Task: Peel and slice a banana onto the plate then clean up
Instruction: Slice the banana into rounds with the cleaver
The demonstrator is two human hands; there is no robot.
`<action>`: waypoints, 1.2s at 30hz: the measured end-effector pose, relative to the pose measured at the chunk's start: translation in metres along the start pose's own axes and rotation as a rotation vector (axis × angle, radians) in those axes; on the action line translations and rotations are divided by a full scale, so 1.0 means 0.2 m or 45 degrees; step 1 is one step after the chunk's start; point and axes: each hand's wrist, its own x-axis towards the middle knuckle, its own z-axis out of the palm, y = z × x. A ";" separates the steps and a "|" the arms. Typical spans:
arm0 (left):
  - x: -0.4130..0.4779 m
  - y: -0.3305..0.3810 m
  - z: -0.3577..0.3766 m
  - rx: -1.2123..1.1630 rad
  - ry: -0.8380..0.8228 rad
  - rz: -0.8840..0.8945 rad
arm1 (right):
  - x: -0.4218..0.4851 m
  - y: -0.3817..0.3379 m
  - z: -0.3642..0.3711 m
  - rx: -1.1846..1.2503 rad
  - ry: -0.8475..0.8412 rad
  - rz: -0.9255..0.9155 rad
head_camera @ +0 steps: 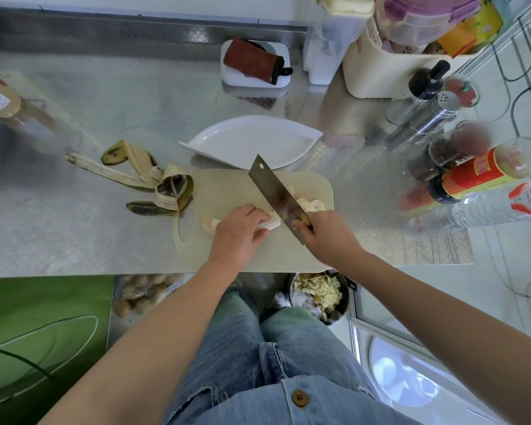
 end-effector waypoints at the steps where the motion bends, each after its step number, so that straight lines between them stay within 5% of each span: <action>1: 0.00 0.00 0.00 -0.001 0.002 0.002 | 0.00 0.00 -0.01 -0.014 -0.009 -0.008; 36: -0.03 -0.03 -0.03 0.017 -0.017 0.022 | -0.01 -0.04 -0.02 -0.143 -0.084 0.052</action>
